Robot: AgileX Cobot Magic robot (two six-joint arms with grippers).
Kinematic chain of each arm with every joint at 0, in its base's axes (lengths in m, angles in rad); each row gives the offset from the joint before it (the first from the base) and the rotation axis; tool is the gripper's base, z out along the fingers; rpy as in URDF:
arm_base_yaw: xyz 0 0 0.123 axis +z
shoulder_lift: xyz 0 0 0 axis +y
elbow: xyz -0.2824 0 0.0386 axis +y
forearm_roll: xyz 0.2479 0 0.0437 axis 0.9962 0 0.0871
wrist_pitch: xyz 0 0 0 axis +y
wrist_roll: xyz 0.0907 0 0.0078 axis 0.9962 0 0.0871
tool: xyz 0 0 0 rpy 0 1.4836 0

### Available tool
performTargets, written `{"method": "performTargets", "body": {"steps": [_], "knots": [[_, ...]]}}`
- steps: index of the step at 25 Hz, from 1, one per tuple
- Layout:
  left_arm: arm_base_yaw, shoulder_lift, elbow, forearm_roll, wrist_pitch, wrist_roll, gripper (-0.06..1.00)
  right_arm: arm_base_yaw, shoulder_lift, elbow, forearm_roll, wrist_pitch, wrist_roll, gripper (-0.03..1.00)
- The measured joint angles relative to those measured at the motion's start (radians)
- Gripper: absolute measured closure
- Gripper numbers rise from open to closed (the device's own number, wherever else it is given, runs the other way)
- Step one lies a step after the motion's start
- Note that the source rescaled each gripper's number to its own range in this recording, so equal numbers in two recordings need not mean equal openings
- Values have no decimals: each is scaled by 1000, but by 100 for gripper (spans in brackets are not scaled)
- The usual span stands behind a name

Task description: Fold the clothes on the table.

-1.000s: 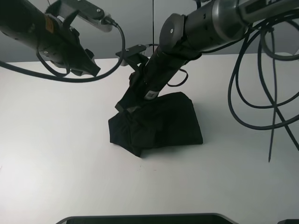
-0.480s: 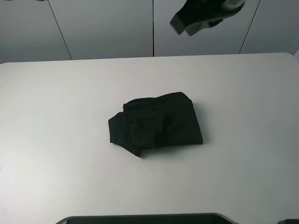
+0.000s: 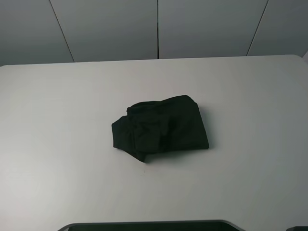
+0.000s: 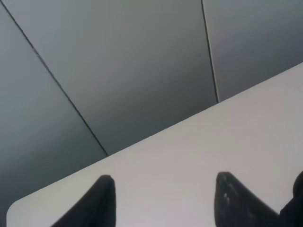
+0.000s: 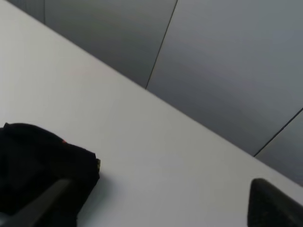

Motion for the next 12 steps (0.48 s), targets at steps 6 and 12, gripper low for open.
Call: {"method": "performTargets", "body": {"steps": [6, 12], "knots": [[0, -88, 0, 8, 177, 0, 34, 0, -212, 0, 58, 6, -182, 4], [0, -177, 0, -21, 260, 39, 34, 0, -354, 0, -22, 10, -253, 4]]}}
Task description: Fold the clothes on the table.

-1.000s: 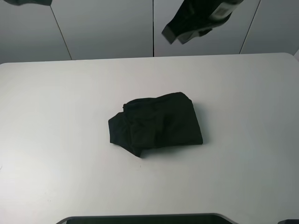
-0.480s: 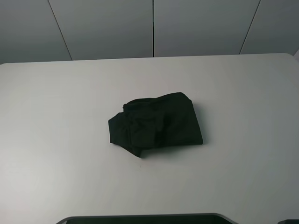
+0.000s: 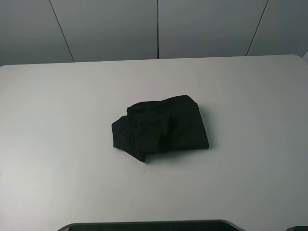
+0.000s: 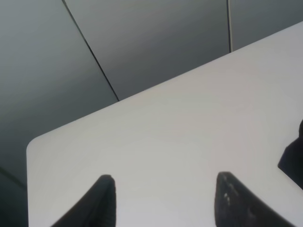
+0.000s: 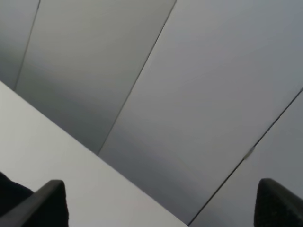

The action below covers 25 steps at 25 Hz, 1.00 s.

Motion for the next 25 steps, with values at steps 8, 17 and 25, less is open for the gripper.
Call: {"method": "performTargets", "body": {"steps": [8, 17, 25], "knots": [[0, -120, -1, -16, 31, -16, 34, -242, -67, 45, -213, 4, -77, 4], [0, -136, 7, -14, 32, -97, 34, -563, -184, 63, -222, 4, 31, 4], [0, -136, 103, -97, 32, -238, 40, -785, -248, 249, 98, 1, 41, 4]]}}
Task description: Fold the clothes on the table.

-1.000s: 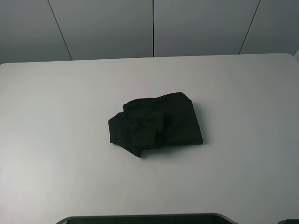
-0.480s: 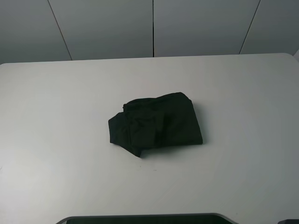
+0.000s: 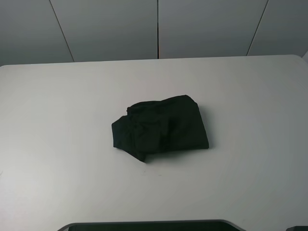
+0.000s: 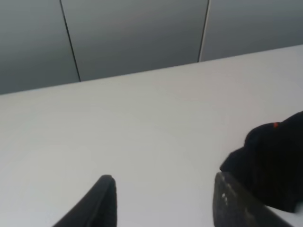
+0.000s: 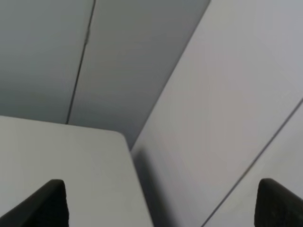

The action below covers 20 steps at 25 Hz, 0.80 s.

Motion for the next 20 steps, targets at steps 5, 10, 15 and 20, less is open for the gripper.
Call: {"method": "performTargets", "body": {"steps": [5, 10, 15, 20], "knots": [[0, 0, 66, -54, 2, 7, 46, -17, -9, 106, 120, 4, 0, 4], [0, -1, 68, -106, -45, 139, 46, -19, -9, 130, 138, 4, -6, 4], [0, -1, 68, -239, -82, 457, 46, -19, -9, 130, 140, 4, -25, 4], [0, -1, 68, -429, -30, 560, 46, -19, -9, 130, 142, 4, -30, 4]]}}
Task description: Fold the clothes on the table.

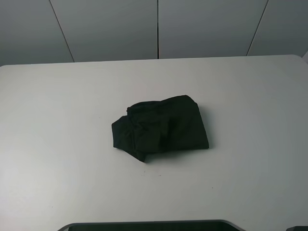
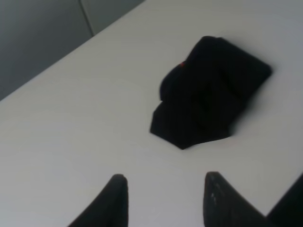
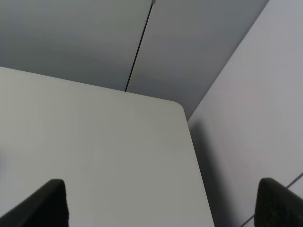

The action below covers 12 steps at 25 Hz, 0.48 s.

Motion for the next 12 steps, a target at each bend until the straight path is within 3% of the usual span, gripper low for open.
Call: {"method": "performTargets", "body": {"steps": [3, 5, 7, 10, 12], "knots": [[0, 8, 0, -115, -17, 32, 56, 0, 0, 0, 2, 0, -4, 4], [0, 20, 0, -95, -13, 40, 68, 0, 0, 0, 2, 0, -6, 4], [0, 29, 0, -23, -7, 50, 72, 2, 0, 0, 6, 0, -6, 4], [0, 34, 0, 115, -2, 85, 61, 17, 0, 0, 19, 0, -6, 4], [0, 35, 0, 219, 9, 94, 38, 25, 0, 0, 19, 0, -6, 4]]}}
